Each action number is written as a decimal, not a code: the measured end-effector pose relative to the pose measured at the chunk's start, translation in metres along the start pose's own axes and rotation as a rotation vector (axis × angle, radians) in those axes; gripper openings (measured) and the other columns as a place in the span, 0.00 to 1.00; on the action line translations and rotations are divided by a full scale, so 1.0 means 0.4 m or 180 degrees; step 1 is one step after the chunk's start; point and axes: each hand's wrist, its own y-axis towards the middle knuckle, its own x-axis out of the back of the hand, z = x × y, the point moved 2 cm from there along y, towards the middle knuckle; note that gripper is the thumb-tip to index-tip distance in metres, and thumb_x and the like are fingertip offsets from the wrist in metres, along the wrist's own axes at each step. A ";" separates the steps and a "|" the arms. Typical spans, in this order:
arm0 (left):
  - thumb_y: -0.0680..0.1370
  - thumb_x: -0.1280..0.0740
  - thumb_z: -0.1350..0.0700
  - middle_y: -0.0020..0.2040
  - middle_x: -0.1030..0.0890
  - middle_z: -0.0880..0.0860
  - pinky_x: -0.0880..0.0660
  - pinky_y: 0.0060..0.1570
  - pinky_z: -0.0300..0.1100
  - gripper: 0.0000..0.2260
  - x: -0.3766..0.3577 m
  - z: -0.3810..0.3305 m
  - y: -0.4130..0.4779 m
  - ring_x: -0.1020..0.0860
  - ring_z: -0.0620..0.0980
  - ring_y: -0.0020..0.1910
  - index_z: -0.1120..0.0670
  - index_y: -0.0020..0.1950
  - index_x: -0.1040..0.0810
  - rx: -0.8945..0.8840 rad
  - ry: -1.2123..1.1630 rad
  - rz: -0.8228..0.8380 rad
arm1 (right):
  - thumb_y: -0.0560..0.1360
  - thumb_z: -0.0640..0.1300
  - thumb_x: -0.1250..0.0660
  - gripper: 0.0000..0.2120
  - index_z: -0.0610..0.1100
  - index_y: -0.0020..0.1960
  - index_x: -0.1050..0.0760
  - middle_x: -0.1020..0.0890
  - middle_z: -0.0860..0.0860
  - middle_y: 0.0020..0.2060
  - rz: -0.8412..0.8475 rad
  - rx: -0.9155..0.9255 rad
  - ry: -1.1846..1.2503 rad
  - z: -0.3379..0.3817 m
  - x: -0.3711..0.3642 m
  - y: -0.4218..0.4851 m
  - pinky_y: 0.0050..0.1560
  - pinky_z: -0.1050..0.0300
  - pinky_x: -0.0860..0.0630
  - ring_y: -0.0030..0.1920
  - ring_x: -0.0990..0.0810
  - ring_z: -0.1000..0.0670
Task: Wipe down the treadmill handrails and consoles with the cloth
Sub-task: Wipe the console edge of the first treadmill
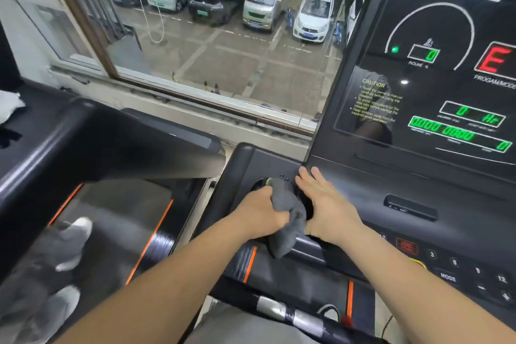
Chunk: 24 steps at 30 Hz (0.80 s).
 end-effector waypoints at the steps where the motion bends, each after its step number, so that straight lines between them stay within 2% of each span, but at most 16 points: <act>1: 0.71 0.30 0.48 0.50 0.17 0.51 0.20 0.55 0.50 0.13 0.002 0.005 0.009 0.19 0.52 0.51 0.53 0.51 0.24 -0.0138 0.0342 -0.0095 | 0.69 0.61 0.23 0.55 0.54 0.84 0.53 0.60 0.64 0.80 0.0004 -0.0003 0.0026 0.001 0.002 -0.001 0.82 0.54 0.55 0.80 0.64 0.60; 3: 0.73 0.31 0.50 0.53 0.19 0.53 0.21 0.52 0.49 0.10 0.011 -0.004 0.020 0.20 0.56 0.55 0.53 0.51 0.26 -0.0419 0.1308 -0.0125 | 0.64 0.69 0.22 0.61 0.55 0.84 0.55 0.61 0.65 0.81 0.0082 -0.0043 0.0026 0.007 0.006 -0.001 0.82 0.56 0.56 0.80 0.66 0.61; 6: 0.77 0.33 0.51 0.62 0.23 0.51 0.28 0.53 0.47 0.16 0.065 -0.020 0.031 0.24 0.56 0.63 0.47 0.65 0.26 -0.0864 0.3420 0.0050 | 0.63 0.68 0.20 0.62 0.56 0.84 0.54 0.62 0.68 0.80 0.0136 -0.0175 0.0049 0.007 0.011 -0.005 0.82 0.53 0.52 0.80 0.66 0.61; 8: 0.78 0.31 0.52 0.62 0.24 0.51 0.30 0.55 0.51 0.17 0.113 -0.016 0.030 0.26 0.58 0.61 0.45 0.67 0.25 -0.1583 0.4656 -0.0050 | 0.62 0.68 0.20 0.62 0.56 0.84 0.53 0.62 0.68 0.80 0.0142 -0.0207 0.0069 0.007 0.011 -0.005 0.82 0.49 0.48 0.80 0.66 0.60; 11: 0.77 0.29 0.55 0.61 0.23 0.51 0.30 0.54 0.53 0.19 0.130 0.005 0.027 0.26 0.58 0.58 0.46 0.67 0.25 -0.2342 0.5350 -0.0199 | 0.62 0.68 0.21 0.62 0.56 0.84 0.52 0.62 0.67 0.80 0.0145 -0.0221 0.0072 0.008 0.008 -0.005 0.81 0.47 0.45 0.81 0.64 0.59; 12: 0.77 0.29 0.54 0.62 0.23 0.51 0.29 0.53 0.53 0.19 0.130 0.010 0.033 0.26 0.58 0.58 0.47 0.67 0.25 -0.2338 0.5361 -0.0106 | 0.62 0.68 0.21 0.61 0.56 0.84 0.52 0.62 0.67 0.80 0.0142 -0.0207 0.0074 0.009 0.008 -0.005 0.81 0.47 0.45 0.81 0.64 0.59; 15: 0.75 0.32 0.50 0.56 0.21 0.51 0.27 0.49 0.47 0.15 0.091 -0.033 0.047 0.22 0.56 0.55 0.48 0.61 0.23 -0.1685 0.4623 0.0155 | 0.63 0.68 0.21 0.60 0.56 0.84 0.52 0.61 0.67 0.80 0.0117 -0.0182 0.0071 0.013 0.011 -0.009 0.82 0.49 0.48 0.80 0.65 0.60; 17: 0.72 0.37 0.46 0.50 0.19 0.52 0.29 0.45 0.44 0.12 0.040 -0.051 0.059 0.20 0.56 0.51 0.51 0.50 0.24 -0.1149 0.3436 0.0136 | 0.64 0.68 0.21 0.60 0.55 0.84 0.53 0.62 0.67 0.80 0.0139 -0.0157 0.0054 0.015 0.014 -0.013 0.82 0.51 0.51 0.80 0.66 0.60; 19: 0.68 0.42 0.44 0.44 0.18 0.52 0.27 0.44 0.43 0.12 -0.002 -0.033 0.067 0.19 0.56 0.48 0.51 0.41 0.27 -0.0820 0.2146 -0.0161 | 0.64 0.68 0.22 0.61 0.54 0.84 0.53 0.61 0.66 0.80 0.0135 -0.0110 0.0053 0.015 0.017 -0.014 0.82 0.53 0.53 0.80 0.66 0.61; 22: 0.71 0.36 0.45 0.36 0.21 0.51 0.26 0.39 0.42 0.12 -0.005 0.003 0.065 0.20 0.53 0.39 0.54 0.36 0.25 -0.0138 0.0750 -0.0606 | 0.64 0.69 0.22 0.60 0.53 0.84 0.53 0.61 0.65 0.80 0.0122 -0.0070 0.0062 0.013 0.018 -0.015 0.82 0.54 0.53 0.79 0.66 0.61; 24: 0.73 0.31 0.51 0.32 0.23 0.52 0.28 0.30 0.40 0.10 0.000 0.017 0.064 0.24 0.52 0.32 0.56 0.35 0.24 0.0328 -0.0362 -0.0611 | 0.65 0.69 0.22 0.60 0.54 0.84 0.52 0.61 0.66 0.80 0.0093 -0.0055 0.0071 0.011 0.016 -0.015 0.82 0.55 0.53 0.79 0.66 0.62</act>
